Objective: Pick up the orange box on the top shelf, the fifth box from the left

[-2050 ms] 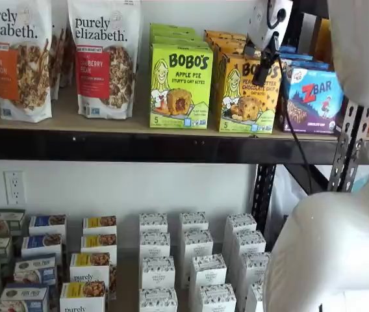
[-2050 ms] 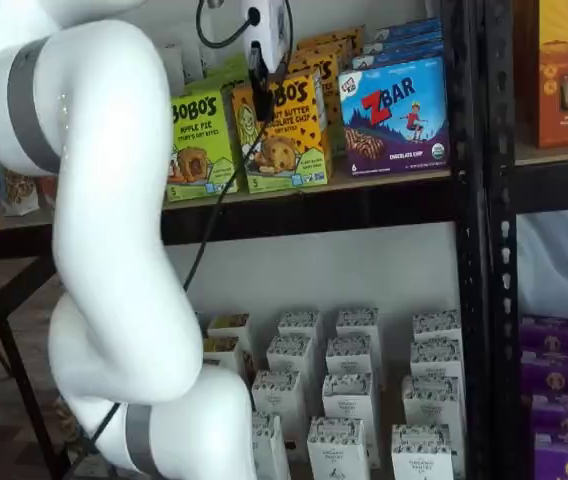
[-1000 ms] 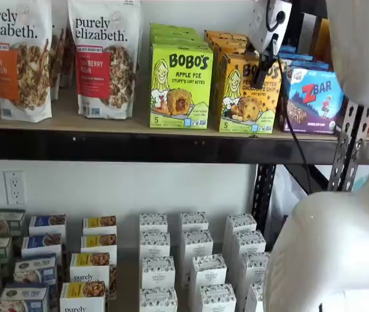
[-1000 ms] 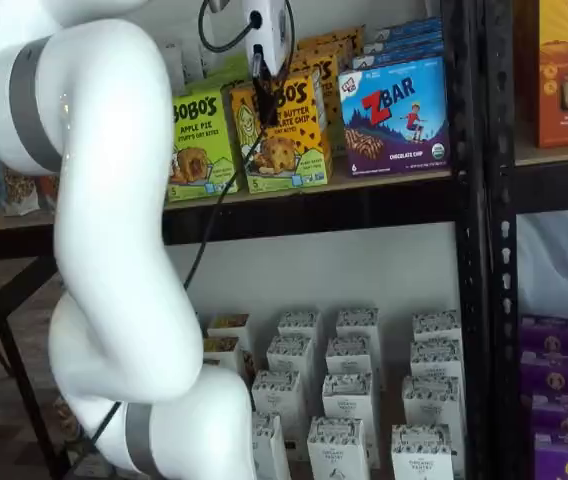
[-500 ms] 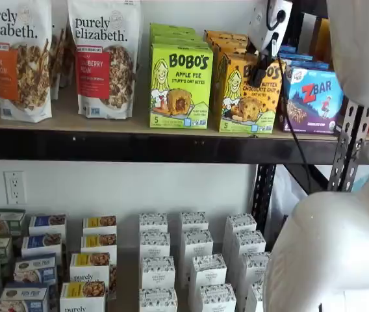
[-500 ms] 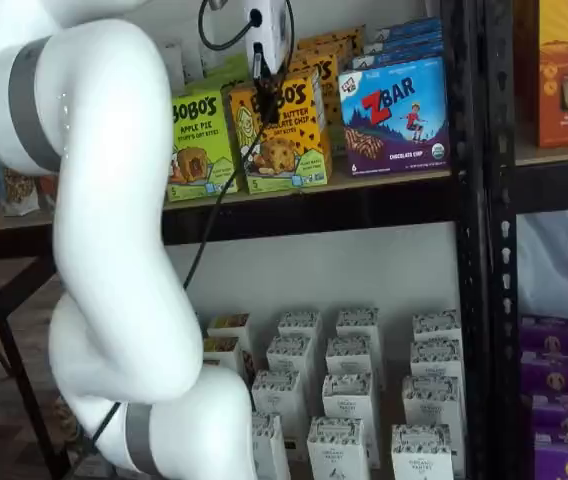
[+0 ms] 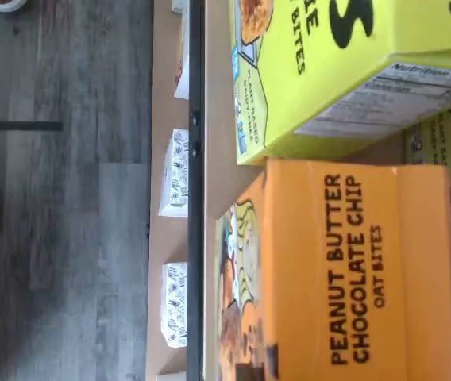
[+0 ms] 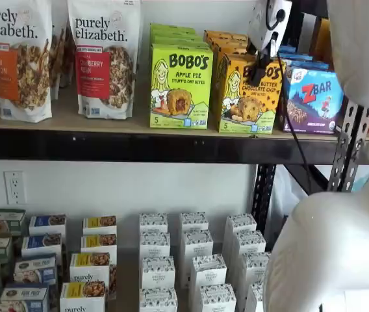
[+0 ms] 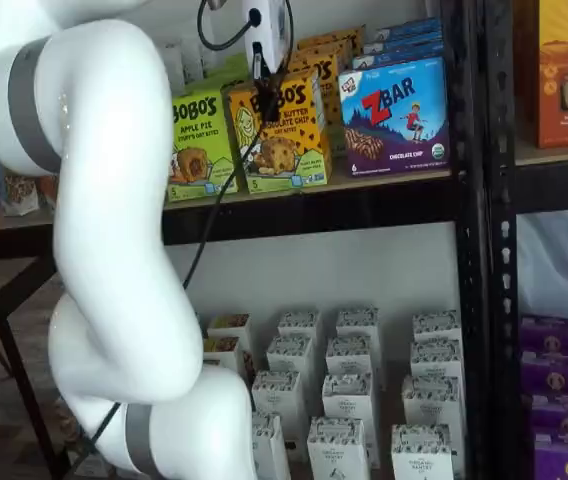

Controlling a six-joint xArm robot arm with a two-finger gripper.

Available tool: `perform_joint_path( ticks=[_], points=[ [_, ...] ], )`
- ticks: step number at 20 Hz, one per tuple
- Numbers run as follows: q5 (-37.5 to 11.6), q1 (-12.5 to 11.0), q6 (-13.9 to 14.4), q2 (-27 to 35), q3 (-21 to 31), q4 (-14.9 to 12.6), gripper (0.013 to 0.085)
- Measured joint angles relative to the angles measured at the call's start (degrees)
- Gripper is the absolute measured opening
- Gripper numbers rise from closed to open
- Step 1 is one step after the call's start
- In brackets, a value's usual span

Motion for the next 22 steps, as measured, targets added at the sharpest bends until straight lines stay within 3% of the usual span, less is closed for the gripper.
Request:
perform_joint_path(
  ticks=[12,22],
  points=[
    [0.5,-0.1,0.0,0.1,-0.2,0.4,0.021],
    [2.0,0.2,0.6,0.1,-1.2,1.0,0.021]
  ],
)
